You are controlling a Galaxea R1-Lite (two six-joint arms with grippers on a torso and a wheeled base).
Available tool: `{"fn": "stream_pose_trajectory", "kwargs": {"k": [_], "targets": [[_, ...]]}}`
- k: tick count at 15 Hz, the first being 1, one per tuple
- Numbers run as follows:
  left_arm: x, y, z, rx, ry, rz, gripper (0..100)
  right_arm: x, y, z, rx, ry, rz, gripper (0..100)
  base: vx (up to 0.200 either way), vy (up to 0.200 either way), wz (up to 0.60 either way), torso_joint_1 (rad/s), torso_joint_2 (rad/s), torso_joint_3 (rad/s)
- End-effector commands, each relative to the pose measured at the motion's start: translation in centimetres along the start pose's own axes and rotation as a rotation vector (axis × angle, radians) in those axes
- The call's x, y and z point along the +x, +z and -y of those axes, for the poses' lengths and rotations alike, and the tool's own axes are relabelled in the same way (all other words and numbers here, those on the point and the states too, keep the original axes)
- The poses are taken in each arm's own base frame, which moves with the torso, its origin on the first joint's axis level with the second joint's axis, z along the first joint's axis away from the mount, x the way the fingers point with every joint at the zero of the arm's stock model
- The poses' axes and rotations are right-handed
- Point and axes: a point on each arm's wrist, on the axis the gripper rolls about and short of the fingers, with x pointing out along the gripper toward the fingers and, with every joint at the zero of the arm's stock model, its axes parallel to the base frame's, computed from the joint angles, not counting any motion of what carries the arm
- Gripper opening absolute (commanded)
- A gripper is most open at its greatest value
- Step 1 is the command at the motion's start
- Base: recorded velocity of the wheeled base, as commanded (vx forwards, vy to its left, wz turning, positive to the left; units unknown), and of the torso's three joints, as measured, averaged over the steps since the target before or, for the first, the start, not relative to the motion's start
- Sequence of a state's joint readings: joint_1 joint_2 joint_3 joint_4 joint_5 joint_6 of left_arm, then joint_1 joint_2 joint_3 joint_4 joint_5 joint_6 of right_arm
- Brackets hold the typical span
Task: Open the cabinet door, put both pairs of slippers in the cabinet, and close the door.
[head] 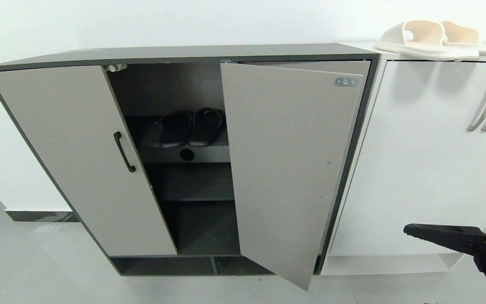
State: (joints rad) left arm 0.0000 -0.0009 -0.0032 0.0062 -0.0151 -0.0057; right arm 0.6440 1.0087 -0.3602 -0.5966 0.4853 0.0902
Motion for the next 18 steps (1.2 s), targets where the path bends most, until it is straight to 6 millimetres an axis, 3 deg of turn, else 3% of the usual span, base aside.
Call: {"fn": "stream_pose_trajectory", "kwargs": {"k": [1,18], "targets": [[0.01,0.0,0.0,0.0,0.0,-0.001,0,0.07,-0.07,0.04,0.003,0.001,-0.004,100,0.0,-0.2,0.0,-0.002,0.0,0.002],[0.01,0.0,0.0,0.0,0.0,-0.001,0,0.19,-0.51,0.14,-0.011,-0.001,-0.022,100,0.0,-0.2,0.0,0.001,0.0,0.002]]}}
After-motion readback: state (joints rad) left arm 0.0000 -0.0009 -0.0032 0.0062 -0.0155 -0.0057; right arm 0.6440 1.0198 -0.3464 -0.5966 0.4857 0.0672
